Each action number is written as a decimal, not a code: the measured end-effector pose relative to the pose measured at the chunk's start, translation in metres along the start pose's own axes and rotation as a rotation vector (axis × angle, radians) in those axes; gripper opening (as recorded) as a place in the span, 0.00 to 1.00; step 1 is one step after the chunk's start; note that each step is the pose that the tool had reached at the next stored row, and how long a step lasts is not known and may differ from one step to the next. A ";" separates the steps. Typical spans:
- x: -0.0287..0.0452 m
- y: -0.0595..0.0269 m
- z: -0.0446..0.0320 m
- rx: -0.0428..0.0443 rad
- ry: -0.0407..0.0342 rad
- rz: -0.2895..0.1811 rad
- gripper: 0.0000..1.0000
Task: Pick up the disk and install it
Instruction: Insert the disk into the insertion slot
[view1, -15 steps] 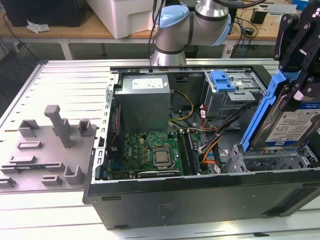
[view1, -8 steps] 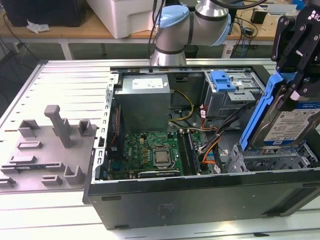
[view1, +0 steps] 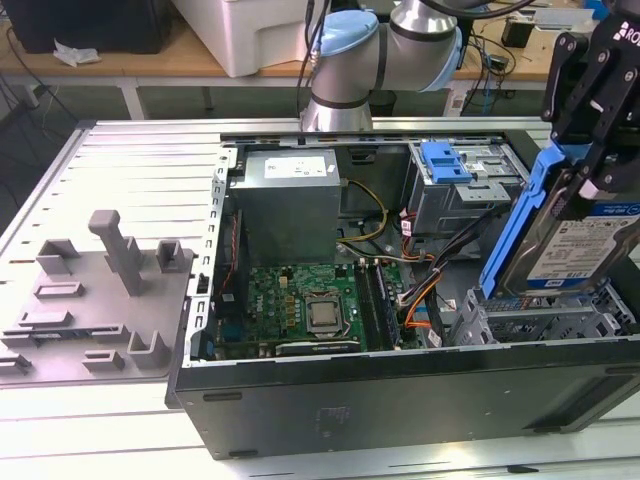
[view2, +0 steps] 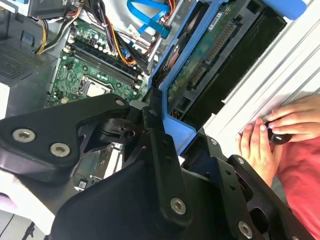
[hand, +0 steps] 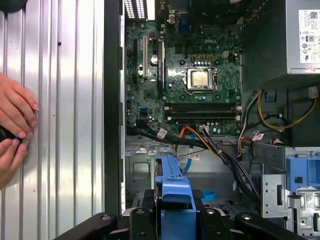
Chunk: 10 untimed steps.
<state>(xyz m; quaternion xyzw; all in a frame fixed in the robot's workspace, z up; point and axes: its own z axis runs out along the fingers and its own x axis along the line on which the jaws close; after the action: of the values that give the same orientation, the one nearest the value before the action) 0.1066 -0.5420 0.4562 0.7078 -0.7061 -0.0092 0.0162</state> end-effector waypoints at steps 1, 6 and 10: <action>-0.0002 -0.0002 0.0004 -0.0001 0.0001 0.000 0.37; -0.0014 -0.0004 0.0037 -0.0001 -0.0001 0.000 0.37; -0.0019 -0.0005 0.0054 -0.0001 -0.0001 0.000 0.37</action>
<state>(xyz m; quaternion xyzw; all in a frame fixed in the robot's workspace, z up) 0.1069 -0.5402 0.4508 0.7078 -0.7061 -0.0092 0.0163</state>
